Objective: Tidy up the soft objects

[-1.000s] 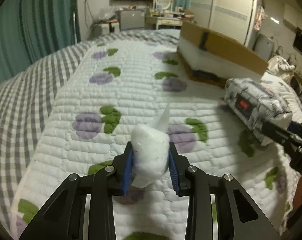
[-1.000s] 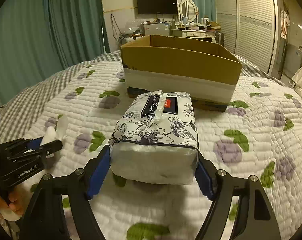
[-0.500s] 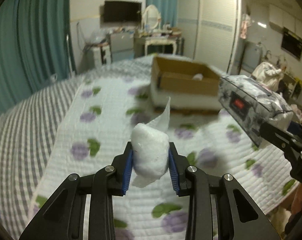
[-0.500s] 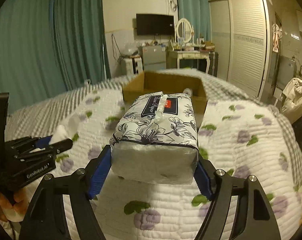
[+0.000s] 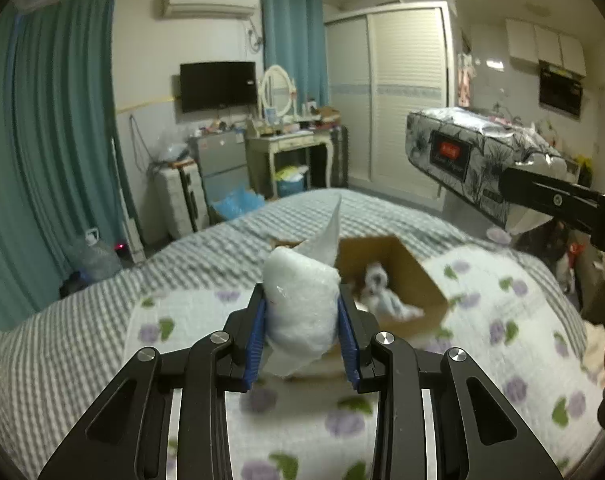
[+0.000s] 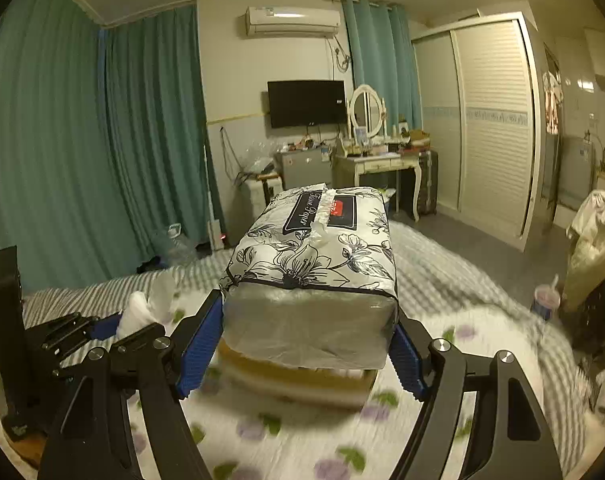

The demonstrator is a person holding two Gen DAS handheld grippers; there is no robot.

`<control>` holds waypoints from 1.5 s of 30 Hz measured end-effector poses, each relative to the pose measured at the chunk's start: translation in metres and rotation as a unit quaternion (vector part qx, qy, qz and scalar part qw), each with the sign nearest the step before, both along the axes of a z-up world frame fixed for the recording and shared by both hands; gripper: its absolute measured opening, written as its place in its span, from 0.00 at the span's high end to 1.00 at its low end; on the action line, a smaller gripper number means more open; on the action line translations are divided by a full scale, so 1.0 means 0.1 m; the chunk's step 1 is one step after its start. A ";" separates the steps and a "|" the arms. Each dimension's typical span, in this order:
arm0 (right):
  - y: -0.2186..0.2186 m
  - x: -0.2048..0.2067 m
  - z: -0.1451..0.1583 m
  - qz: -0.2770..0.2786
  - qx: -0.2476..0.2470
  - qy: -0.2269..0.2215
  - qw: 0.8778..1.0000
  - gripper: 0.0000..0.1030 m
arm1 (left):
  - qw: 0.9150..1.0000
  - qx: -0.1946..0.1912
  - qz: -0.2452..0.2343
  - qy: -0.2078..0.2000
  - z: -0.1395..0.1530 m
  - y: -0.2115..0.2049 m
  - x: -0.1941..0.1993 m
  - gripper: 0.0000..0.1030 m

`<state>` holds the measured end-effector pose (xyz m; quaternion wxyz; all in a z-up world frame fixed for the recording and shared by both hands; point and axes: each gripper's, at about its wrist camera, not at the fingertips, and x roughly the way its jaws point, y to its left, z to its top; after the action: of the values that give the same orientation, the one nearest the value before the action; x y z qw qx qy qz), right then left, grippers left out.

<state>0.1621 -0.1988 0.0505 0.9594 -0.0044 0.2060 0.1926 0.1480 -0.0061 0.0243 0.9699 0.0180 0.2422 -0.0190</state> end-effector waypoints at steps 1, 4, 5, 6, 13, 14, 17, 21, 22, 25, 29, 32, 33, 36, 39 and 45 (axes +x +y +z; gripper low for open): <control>0.02 0.10 0.03 -0.002 -0.004 -0.005 1.000 0.27 | 1.000 -0.002 0.000 0.000 0.00 0.00 0.12 0.69; 0.07 0.47 0.02 -0.006 -0.010 -0.013 1.000 0.27 | 1.000 -0.004 0.005 0.002 -0.05 -0.03 0.45 0.69; 0.09 0.59 0.00 -0.007 -0.007 -0.011 1.000 0.27 | 1.000 -0.005 0.009 0.005 -0.09 -0.03 0.58 0.69; 0.11 0.76 -0.06 -0.004 -0.004 -0.007 1.000 0.27 | 1.000 -0.006 0.010 0.009 -0.12 -0.03 0.68 0.69; 0.18 1.46 -0.62 0.004 -0.023 0.027 0.999 0.27 | 0.998 0.056 0.005 0.033 -0.50 -0.20 1.33 0.69; 0.15 1.55 -0.73 0.004 -0.021 0.037 0.999 0.27 | 0.998 0.058 0.006 0.036 -0.56 -0.21 1.40 0.69; 0.13 1.73 -0.90 0.006 -0.022 0.057 0.998 0.27 | 0.997 0.052 0.006 0.053 -0.70 -0.19 1.55 0.69; 0.14 1.83 -1.07 0.012 -0.048 0.077 0.996 0.26 | 0.996 0.044 0.002 0.073 -0.85 -0.21 1.62 0.69; 0.14 1.85 -1.09 0.011 -0.049 0.079 0.996 0.24 | 0.996 0.044 0.000 0.075 -0.87 -0.23 1.62 0.69; 0.14 1.86 -1.13 0.019 -0.042 0.090 0.995 0.18 | 0.997 0.042 -0.007 0.072 -0.88 -0.27 1.57 0.65; 0.12 1.76 -1.05 0.013 -0.037 0.061 0.997 0.00 | 0.996 0.058 0.018 0.071 -0.82 -0.30 1.55 0.33; 0.03 1.67 -0.91 0.001 -0.022 0.054 0.998 0.00 | 0.998 0.036 0.023 0.042 -0.65 -0.25 1.41 0.20; 0.00 1.62 -0.86 -0.006 -0.017 0.051 0.999 0.00 | 0.999 0.030 0.023 0.037 -0.57 -0.24 1.36 0.20; -0.10 1.43 -0.62 -0.019 -0.010 0.039 0.999 0.00 | 0.999 0.023 0.028 0.015 -0.29 -0.21 1.17 0.20; -0.15 1.12 -0.21 -0.024 -0.011 0.012 1.000 0.00 | 0.999 0.029 0.036 -0.026 0.14 -0.20 0.85 0.20; -0.23 0.23 0.68 -0.031 -0.023 -0.065 0.997 0.00 | 0.989 0.025 0.037 -0.143 1.06 -0.20 -0.07 0.09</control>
<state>0.1851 -0.2222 0.1186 0.9759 -0.0328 0.1475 0.1576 0.1413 -0.0265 0.1299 0.9938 0.0361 0.1021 0.0258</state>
